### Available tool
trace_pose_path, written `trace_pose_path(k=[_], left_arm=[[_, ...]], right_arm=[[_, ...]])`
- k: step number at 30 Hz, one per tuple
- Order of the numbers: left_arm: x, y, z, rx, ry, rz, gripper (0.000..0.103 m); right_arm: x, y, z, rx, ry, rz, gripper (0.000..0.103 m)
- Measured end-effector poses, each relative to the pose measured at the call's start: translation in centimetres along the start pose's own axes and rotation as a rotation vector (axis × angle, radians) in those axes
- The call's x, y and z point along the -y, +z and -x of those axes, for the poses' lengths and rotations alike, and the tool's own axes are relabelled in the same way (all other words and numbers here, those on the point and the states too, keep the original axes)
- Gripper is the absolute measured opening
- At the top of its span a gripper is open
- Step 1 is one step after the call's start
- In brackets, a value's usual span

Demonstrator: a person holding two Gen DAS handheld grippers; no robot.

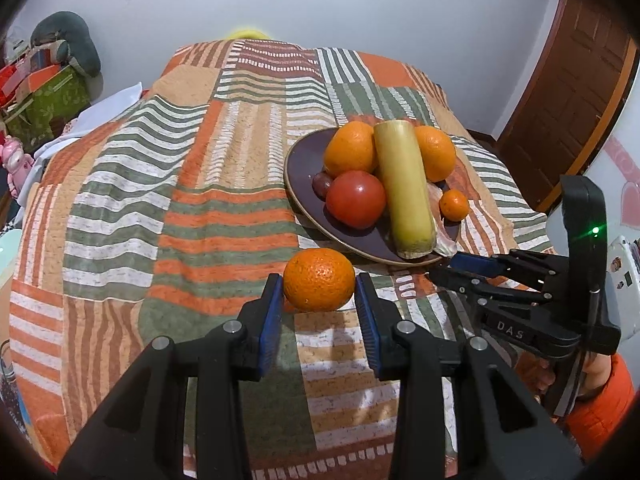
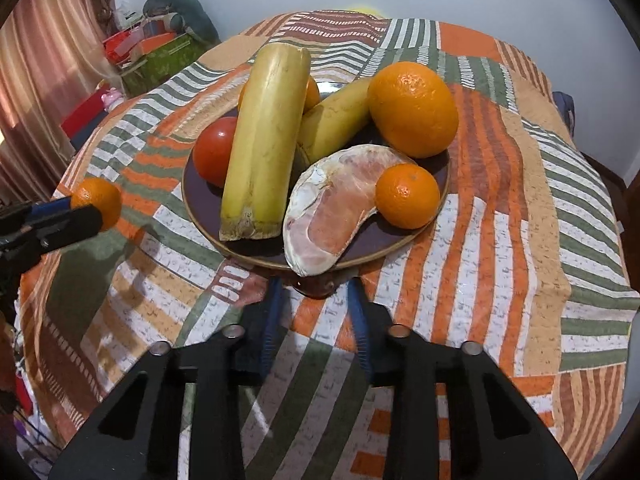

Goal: Organize fruits
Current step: 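Grasp another small mandarin with the left tool while the right tool moves toward the date, then grasp the dark red date beside the plate with the right tool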

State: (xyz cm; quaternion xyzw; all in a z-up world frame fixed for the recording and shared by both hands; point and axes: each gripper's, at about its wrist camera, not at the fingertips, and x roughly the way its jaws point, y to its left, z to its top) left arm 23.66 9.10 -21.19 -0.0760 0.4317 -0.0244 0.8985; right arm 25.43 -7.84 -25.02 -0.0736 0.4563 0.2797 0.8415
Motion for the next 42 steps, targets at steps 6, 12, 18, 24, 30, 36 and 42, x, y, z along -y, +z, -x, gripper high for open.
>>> trace_pose_path(k=[6, 12, 18, 24, 30, 36, 42], left_arm=[[0.5, -0.1, -0.7, -0.011, -0.014, -0.005, 0.036], [1.2, 0.1, -0.7, -0.016, -0.018, -0.017, 0.036], [1.5, -0.1, -0.5, -0.014, -0.021, -0.022, 0.036], [1.0, -0.2, -1.3, -0.030, -0.016, -0.013, 0.036], [0.8, -0.1, -1.6, -0.034, -0.020, -0.006, 0.036], [1.1, 0.0, -1.7, -0.033, -0.021, -0.014, 0.036], [1.2, 0.0, -1.7, -0.037, -0.019, -0.015, 0.036]], right_arm=[[0.1, -0.1, 0.2, 0.005, 0.006, 0.009, 0.016], [0.2, -0.6, 0.9, 0.005, -0.001, 0.022, 0.011], [0.6, -0.1, 0.1, -0.013, 0.001, 0.010, 0.028], [0.1, 0.9, -0.9, -0.003, 0.011, 0.024, 0.031], [-0.3, 1.0, -1.2, -0.001, 0.013, 0.045, 0.020], [0.0, 0.4, -0.5, 0.004, 0.050, 0.051, 0.017], [0.0, -0.5, 0.6, 0.021, 0.086, 0.067, 0.012]])
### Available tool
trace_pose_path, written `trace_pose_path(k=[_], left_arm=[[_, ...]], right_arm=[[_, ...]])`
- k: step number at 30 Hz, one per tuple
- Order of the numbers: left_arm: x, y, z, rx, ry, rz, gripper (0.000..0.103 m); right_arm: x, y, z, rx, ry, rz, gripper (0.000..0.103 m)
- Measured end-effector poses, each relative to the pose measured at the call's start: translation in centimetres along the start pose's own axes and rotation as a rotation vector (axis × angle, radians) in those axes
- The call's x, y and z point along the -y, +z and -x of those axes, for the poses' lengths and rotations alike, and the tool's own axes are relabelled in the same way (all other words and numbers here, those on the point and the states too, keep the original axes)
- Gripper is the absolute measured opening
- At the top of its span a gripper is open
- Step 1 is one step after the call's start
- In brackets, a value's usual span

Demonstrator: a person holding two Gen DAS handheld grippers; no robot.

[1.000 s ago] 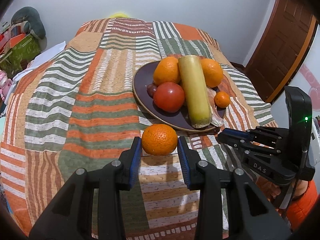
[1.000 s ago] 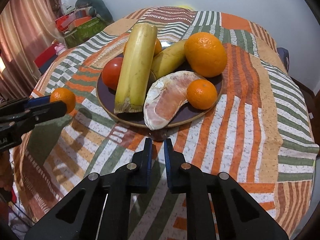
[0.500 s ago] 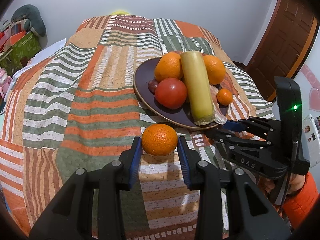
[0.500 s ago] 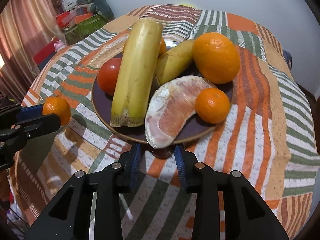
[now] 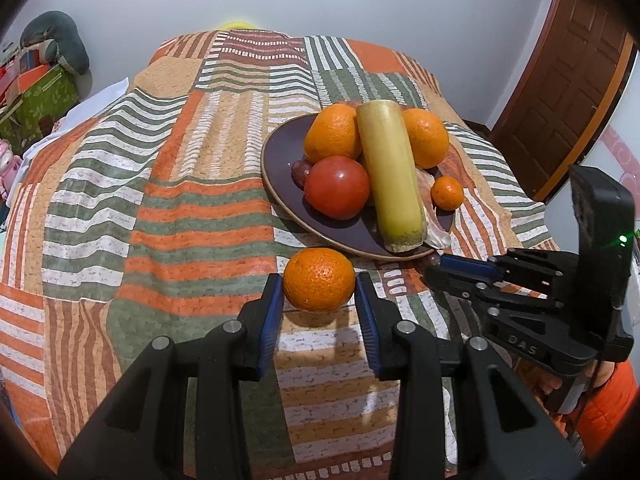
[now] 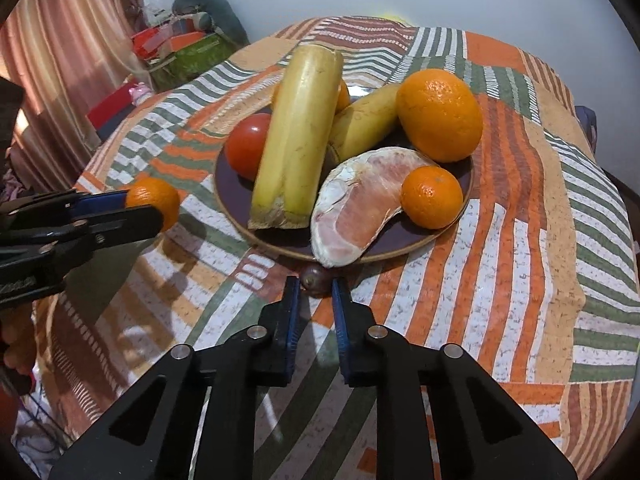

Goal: Organize fruits
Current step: 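Grasp the dark red date beside the plate with the right tool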

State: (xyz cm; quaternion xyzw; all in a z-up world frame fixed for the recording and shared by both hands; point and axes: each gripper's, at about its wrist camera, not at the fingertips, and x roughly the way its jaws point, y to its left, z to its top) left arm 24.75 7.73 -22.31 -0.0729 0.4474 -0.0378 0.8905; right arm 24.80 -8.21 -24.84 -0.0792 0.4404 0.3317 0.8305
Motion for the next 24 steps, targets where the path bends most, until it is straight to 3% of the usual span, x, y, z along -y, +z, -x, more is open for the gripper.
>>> trace_pose_path(k=[4, 6, 9, 14, 16, 24], left_arm=[[0.0, -0.1, 0.0, -0.001, 0.002, 0.000, 0.036], [0.0, -0.1, 0.1, 0.000, 0.002, 0.000, 0.036], [0.0, -0.2, 0.1, -0.002, 0.001, 0.000, 0.036], [-0.1, -0.2, -0.2, -0.007, 0.000, 0.001, 0.036], [-0.2, -0.2, -0.3, -0.010, -0.001, 0.004, 0.036], [-0.3, -0.3, -0.6, -0.015, -0.001, 0.007, 0.036]], right_arm=[[0.2, -0.2, 0.2, -0.008, -0.057, -0.003, 0.012], [0.7, -0.1, 0.0, -0.019, -0.073, -0.026, 0.019], [1.3, 0.2, -0.3, -0.032, -0.037, -0.061, 0.027], [0.9, 0.4, -0.5, -0.042, -0.013, -0.036, 0.030], [0.9, 0.3, -0.4, -0.041, 0.045, -0.047, 0.032], [-0.1, 1.9, -2.4, -0.035, -0.005, -0.047, 0.044]])
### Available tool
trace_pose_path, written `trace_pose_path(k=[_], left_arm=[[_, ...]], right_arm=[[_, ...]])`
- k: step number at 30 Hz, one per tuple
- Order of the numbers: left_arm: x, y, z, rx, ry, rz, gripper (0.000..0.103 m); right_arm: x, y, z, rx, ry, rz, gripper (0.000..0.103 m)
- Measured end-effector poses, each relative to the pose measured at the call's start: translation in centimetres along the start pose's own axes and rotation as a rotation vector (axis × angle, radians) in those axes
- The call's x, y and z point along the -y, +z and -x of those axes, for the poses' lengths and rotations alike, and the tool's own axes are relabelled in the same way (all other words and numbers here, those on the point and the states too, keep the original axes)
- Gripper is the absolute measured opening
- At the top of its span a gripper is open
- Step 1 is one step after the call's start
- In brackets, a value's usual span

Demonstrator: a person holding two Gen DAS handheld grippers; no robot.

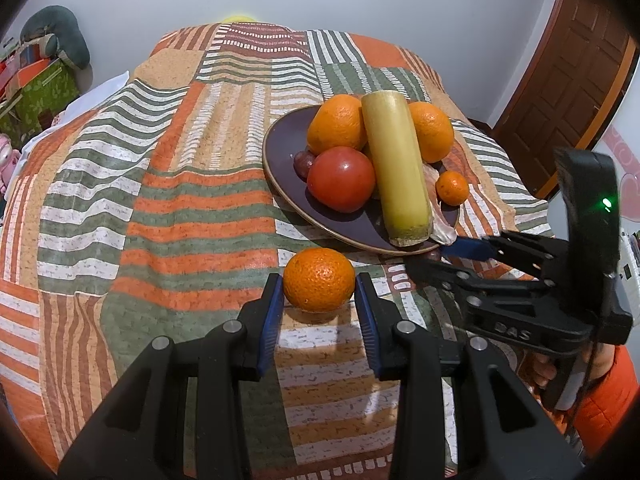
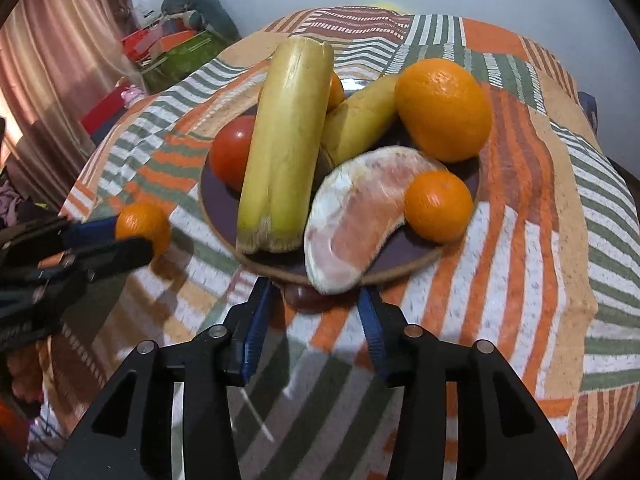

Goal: Organize fruits
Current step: 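Grasp the dark red date beside the plate with the right tool, then place the mandarin on the plate with the left tool while the right tool places the date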

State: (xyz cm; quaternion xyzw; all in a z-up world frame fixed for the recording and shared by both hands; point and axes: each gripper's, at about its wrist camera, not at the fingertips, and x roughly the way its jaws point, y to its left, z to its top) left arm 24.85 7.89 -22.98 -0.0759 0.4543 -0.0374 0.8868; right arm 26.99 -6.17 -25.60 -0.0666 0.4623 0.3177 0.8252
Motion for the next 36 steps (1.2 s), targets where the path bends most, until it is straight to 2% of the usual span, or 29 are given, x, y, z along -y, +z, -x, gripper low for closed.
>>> trace_pose_path(k=[3, 7, 11, 15, 18, 20, 30, 36], left_arm=[[0.0, 0.0, 0.1, 0.001, 0.000, -0.001, 0.036], [0.0, 0.0, 0.1, 0.000, -0.001, 0.002, 0.036], [0.2, 0.0, 0.3, 0.002, -0.002, -0.003, 0.036], [0.4, 0.1, 0.4, 0.003, 0.003, -0.016, 0.036], [0.5, 0.2, 0.5, 0.003, 0.007, -0.017, 0.036], [0.5, 0.4, 0.5, 0.006, 0.004, -0.018, 0.036], [1.7, 2.0, -0.9, 0.011, -0.015, -0.037, 0.036], [2.1, 3.5, -2.0, 0.006, -0.034, -0.040, 0.036]], right_arm=[[-0.4, 0.2, -0.4, -0.003, -0.008, 0.008, 0.043], [0.1, -0.2, 0.0, 0.007, 0.031, 0.017, 0.024], [0.1, -0.5, 0.3, 0.018, 0.044, 0.022, 0.022], [-1.0, -1.0, 1.1, 0.040, 0.146, 0.062, 0.022], [-2.4, -1.1, 1.9, 0.065, 0.105, 0.117, 0.022], [-2.1, -1.1, 2.6, 0.077, 0.112, 0.105, 0.022], [2.5, 0.2, 5.8, 0.161, -0.012, -0.010, 0.023], [3.1, 1.4, 5.5, 0.178, -0.048, -0.027, 0.023]])
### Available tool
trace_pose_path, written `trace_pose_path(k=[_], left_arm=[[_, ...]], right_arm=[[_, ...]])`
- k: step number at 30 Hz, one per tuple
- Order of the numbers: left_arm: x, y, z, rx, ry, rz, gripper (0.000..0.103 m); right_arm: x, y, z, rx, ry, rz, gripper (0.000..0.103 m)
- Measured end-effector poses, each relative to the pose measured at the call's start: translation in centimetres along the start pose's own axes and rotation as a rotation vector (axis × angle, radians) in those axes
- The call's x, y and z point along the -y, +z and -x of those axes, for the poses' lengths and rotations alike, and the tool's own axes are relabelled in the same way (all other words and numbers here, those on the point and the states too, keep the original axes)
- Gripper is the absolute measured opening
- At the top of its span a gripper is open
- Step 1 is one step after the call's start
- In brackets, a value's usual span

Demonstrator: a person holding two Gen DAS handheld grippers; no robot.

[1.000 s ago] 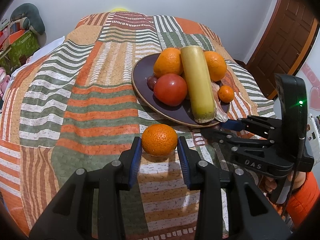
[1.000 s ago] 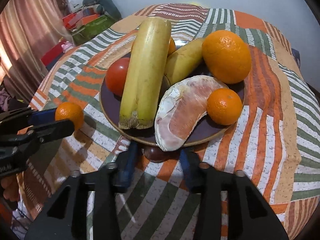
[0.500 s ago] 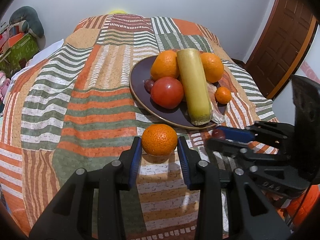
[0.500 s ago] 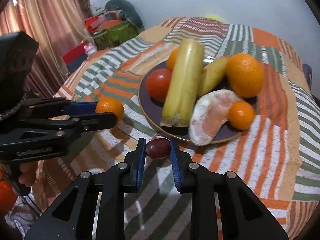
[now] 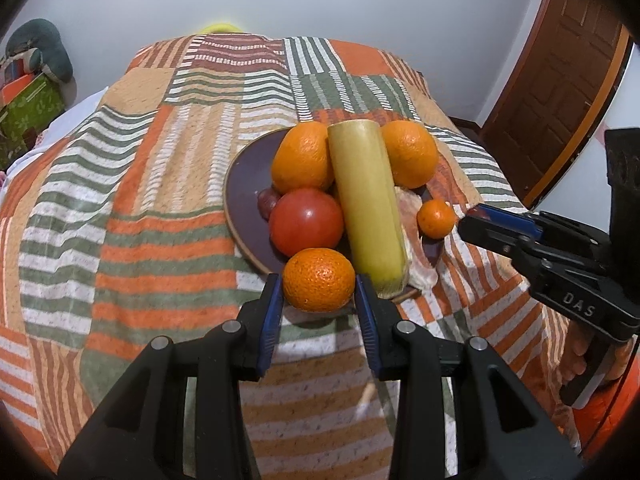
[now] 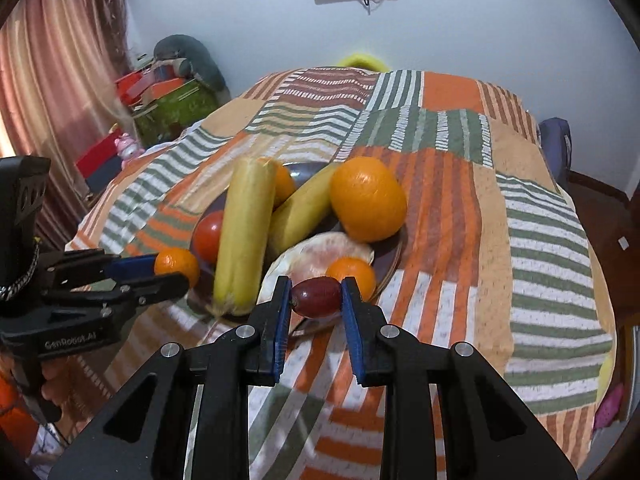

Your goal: Organize fruits

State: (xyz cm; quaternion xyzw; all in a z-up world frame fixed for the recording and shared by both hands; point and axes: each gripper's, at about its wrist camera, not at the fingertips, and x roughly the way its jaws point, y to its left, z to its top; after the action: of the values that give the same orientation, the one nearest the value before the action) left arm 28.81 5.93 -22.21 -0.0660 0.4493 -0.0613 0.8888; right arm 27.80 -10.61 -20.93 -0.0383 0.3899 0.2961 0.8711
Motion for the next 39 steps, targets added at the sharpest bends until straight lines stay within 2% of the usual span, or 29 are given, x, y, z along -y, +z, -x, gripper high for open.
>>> trace_pose_path(k=[5, 8, 15, 21, 28, 34, 39], left_arm=[[0.0, 0.3, -0.8, -0.006, -0.002, -0.004, 0.036], [-0.1, 0.3, -1.2, -0.016, -0.006, 0.002, 0.041], [-0.1, 0.0, -1.4, -0.023, -0.001, 0.002, 0.048], [0.0, -0.1, 0.2, 0.009, 0.028, -0.002, 0.048], [0.8, 0.7, 6.6, 0.142, 0.041, 0.011, 0.048], [3.2, 1.2, 14.7, 0.318, 0.068, -0.023, 0.048], [5.6, 0.3, 21.7, 0.463, 0.059, -0.051, 0.048]], right_arm=[[-0.2, 0.2, -1.3, -0.017, -0.013, 0.019, 0.023], [-0.3, -0.1, -1.6, -0.024, -0.013, 0.033, 0.024], [-0.8, 0.0, -1.5, -0.026, -0.015, 0.065, 0.038], [-0.8, 0.2, -0.3, -0.004, -0.020, 0.058, 0.038], [-1.2, 1.2, 5.4, 0.100, -0.059, 0.033, 0.038], [-2.9, 2.2, 13.7, 0.271, -0.077, 0.020, 0.038], [-4.9, 2.1, 20.4, 0.415, -0.073, 0.014, 0.038]])
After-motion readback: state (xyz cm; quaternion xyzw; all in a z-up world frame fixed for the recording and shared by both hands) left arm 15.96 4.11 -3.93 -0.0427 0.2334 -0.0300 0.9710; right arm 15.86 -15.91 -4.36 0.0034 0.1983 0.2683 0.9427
